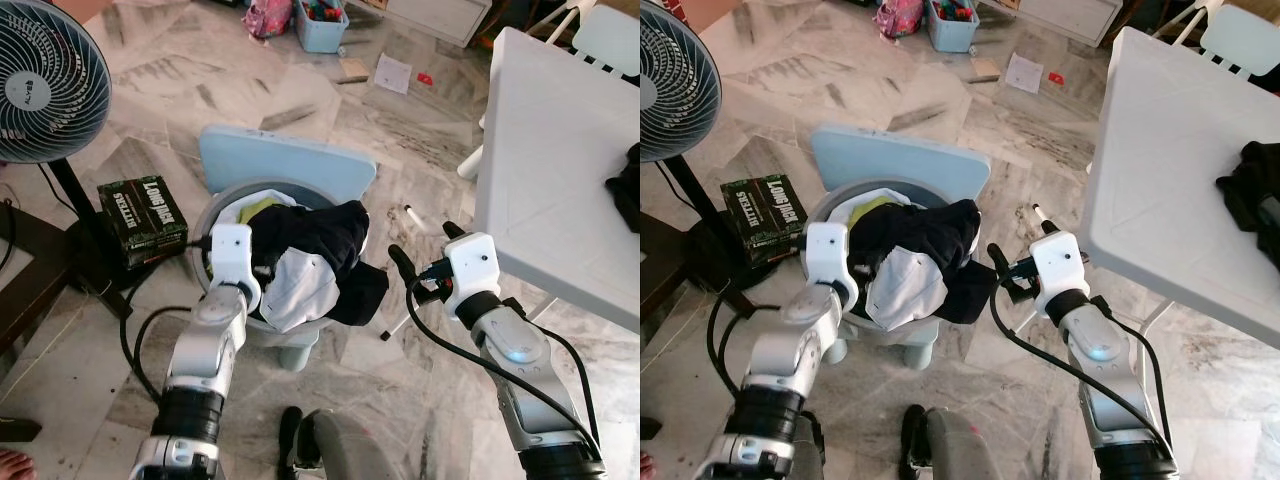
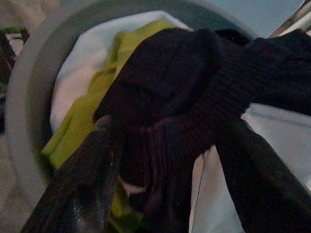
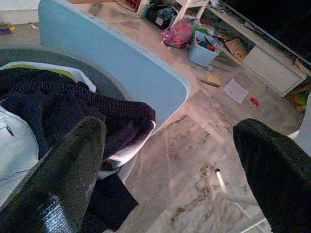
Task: Hang hanger
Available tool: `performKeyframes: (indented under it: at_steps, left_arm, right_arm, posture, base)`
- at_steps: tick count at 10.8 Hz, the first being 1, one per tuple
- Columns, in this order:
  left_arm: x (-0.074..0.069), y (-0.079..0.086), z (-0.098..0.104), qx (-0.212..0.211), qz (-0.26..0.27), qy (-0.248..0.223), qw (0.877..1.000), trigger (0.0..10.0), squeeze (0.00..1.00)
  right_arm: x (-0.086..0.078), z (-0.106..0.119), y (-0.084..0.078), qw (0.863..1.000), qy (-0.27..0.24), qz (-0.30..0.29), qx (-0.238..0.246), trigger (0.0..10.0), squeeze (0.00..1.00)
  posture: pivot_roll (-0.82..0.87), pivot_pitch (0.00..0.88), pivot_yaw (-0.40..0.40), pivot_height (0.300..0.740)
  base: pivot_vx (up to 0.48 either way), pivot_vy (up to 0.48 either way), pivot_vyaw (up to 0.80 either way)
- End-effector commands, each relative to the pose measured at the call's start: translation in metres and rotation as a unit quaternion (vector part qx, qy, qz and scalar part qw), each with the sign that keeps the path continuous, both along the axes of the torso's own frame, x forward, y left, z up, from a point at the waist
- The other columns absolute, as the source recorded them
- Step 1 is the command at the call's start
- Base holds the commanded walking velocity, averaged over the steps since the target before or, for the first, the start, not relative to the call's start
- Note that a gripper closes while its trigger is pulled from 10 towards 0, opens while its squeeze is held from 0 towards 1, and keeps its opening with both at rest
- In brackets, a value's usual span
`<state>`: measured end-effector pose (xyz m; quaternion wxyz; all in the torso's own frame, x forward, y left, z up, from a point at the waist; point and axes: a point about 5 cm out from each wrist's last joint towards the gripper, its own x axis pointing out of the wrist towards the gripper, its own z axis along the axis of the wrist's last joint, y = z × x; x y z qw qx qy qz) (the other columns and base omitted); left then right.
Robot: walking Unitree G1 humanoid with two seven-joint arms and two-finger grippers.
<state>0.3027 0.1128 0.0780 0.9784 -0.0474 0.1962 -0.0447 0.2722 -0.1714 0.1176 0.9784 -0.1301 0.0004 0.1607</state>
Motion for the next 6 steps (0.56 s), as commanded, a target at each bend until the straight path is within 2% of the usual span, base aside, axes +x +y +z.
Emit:
performKeyframes:
  at_steps: [1,2,4,5,6]
  left_arm:
    - [-0.003,-0.004,0.001,-0.016,0.001,0.003,1.0,10.0,0.7]
    - [-0.007,-0.003,0.005,-0.023,0.011,-0.002,1.0,10.0,1.0]
    - [-0.011,0.002,0.003,-0.007,0.035,0.001,0.999,10.0,1.0]
    - [-0.011,0.003,-0.001,-0.008,0.033,0.008,0.999,10.0,0.0]
    - [-0.011,0.005,-0.007,-0.014,0.031,0.025,0.999,10.0,0.0]
  right_arm:
    - [-0.002,-0.004,-0.006,1.0,0.008,-0.007,-0.005,10.0,0.0]
    - [-0.002,-0.004,-0.006,1.0,0.008,-0.007,-0.004,10.0,0.0]
    - [-0.001,-0.005,-0.005,1.0,0.009,-0.007,-0.003,10.0,0.0]
    - [-0.001,-0.006,-0.004,1.0,0.009,-0.006,-0.003,10.0,0.0]
    - [-0.001,-0.005,-0.004,1.0,0.009,-0.005,-0.003,10.0,0.0]
  posture:
    - [-0.12,0.181,-0.216,0.74]
    - [-0.11,0.184,-0.215,0.74]
    - [-0.1,0.184,-0.215,0.74]
    - [-0.1,0.183,-0.216,0.74]
    - [-0.11,0.18,-0.216,0.74]
  base:
    - [0.0,0.0,0.0]
    - [0.0,0.0,0.0]
    - [0.0,0.0,0.0]
    - [0.0,0.0,0.0]
    - [0.0,0.0,0.0]
